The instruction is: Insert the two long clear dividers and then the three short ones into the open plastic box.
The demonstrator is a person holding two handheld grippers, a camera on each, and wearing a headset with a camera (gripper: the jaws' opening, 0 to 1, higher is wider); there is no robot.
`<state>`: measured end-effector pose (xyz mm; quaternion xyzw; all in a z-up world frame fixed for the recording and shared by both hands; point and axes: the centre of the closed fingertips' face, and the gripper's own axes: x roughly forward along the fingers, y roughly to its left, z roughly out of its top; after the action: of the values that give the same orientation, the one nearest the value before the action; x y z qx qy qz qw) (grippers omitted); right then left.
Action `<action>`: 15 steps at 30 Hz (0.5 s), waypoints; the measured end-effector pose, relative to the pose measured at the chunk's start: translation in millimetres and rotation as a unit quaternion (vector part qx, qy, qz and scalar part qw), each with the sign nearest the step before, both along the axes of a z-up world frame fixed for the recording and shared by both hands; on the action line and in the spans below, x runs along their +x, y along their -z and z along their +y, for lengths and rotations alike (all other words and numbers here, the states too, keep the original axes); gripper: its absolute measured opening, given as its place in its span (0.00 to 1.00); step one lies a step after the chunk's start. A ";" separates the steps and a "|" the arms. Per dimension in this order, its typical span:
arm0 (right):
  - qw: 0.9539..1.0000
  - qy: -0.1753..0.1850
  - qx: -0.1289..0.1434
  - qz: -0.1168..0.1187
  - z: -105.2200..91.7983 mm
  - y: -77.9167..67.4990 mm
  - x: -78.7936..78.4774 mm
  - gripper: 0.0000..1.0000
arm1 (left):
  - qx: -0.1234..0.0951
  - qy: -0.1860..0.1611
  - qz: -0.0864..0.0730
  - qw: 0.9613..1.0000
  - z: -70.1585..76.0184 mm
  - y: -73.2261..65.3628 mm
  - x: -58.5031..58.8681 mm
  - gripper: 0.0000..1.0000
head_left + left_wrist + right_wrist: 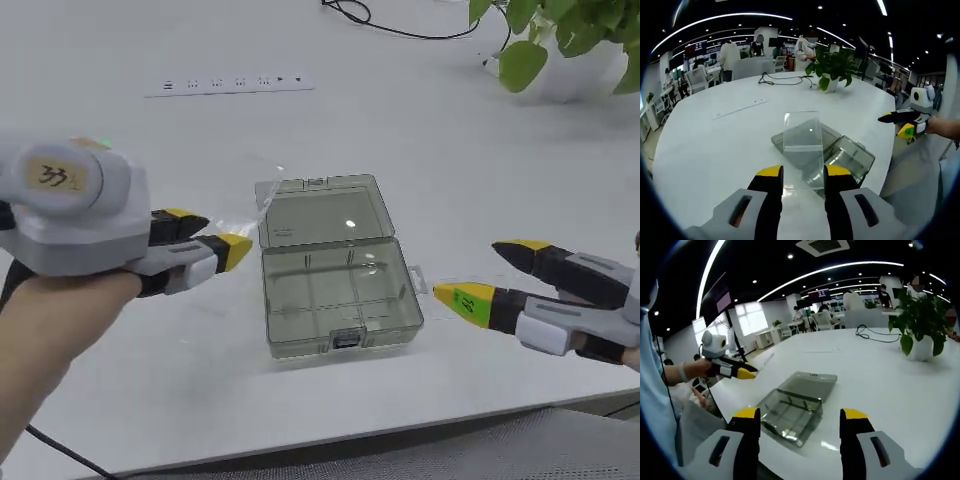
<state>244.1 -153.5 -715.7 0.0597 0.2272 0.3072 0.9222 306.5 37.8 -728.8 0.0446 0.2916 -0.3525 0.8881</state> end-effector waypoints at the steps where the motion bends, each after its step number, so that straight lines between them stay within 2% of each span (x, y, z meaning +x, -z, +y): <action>1: 1.000 -0.002 0.004 -0.005 3.9 -3.5 2.6 0.63 | -0.004 0.004 -0.002 1.000 -5.5 -2.4 -0.9 0.30; 5: 0.999 0.001 0.045 -0.014 17.5 -17.5 12.0 0.59 | -0.015 0.018 -0.008 1.000 -22.4 -9.5 -2.6 0.30; 9: 0.997 0.006 0.071 -0.014 28.5 -24.3 20.1 0.54 | -0.027 0.030 -0.016 0.999 -38.0 -16.8 -5.5 0.30; 15: 0.995 0.005 0.103 -0.015 44.5 -31.6 26.8 0.47 | -0.033 0.047 -0.022 0.998 -56.2 -20.3 -12.2 0.30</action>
<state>270.9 -109.0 -684.1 0.1514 0.1804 0.3249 0.9159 294.3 -18.4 -708.5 0.0364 0.2576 -0.4023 0.8778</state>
